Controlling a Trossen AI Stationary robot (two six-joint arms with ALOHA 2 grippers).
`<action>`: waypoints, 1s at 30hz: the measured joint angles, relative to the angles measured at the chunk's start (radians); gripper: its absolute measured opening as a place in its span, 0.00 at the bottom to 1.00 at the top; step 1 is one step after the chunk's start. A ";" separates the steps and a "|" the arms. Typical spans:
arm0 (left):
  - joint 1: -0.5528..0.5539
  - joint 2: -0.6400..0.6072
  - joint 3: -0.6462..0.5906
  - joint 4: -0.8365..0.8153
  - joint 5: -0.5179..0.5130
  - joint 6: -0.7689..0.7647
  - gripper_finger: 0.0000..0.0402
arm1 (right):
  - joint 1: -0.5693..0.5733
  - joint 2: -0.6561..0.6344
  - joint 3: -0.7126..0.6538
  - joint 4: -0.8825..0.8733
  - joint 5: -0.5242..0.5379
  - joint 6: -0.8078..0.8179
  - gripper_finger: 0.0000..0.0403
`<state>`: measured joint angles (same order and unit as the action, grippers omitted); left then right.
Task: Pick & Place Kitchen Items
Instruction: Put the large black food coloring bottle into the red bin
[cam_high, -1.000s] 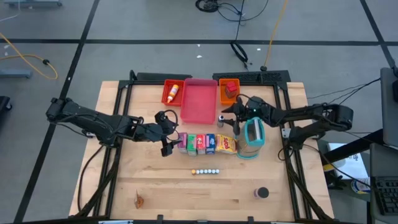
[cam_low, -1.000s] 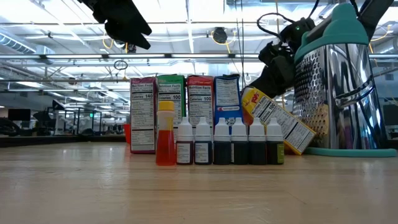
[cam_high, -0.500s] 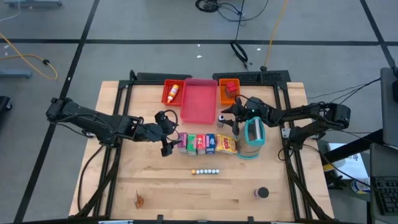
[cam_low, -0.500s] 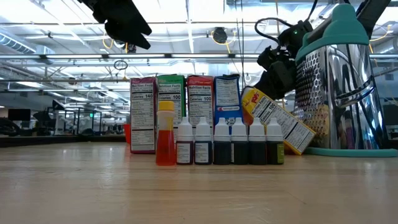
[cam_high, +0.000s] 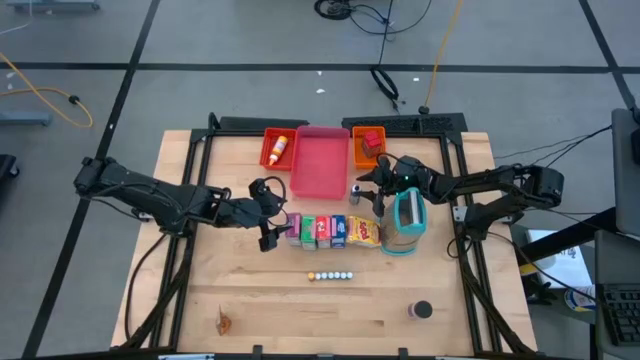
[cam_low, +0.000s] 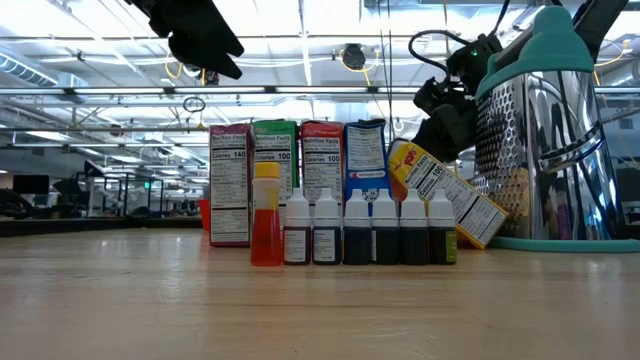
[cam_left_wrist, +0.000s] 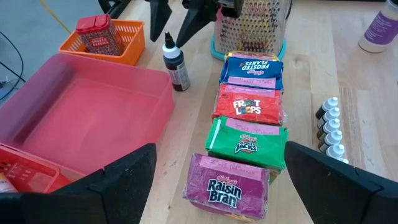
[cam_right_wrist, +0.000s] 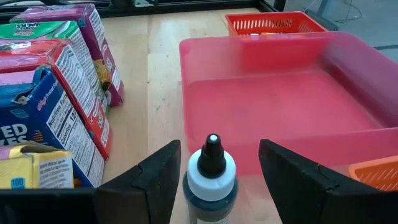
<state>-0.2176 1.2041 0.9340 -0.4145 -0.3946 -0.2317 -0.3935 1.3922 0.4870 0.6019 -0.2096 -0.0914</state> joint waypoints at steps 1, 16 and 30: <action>0.000 0.000 0.000 0.000 0.000 0.000 0.87 | 0.000 0.000 0.000 0.000 0.000 0.000 0.48; 0.000 0.000 0.000 0.000 0.000 0.000 0.88 | 0.000 0.000 0.001 -0.001 -0.001 -0.027 0.07; 0.000 0.000 0.000 0.000 0.000 -0.012 0.87 | -0.028 0.000 0.001 0.043 0.025 -0.028 0.06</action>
<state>-0.2178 1.2040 0.9340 -0.4141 -0.3946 -0.2440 -0.4213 1.3922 0.4881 0.6448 -0.1842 -0.1197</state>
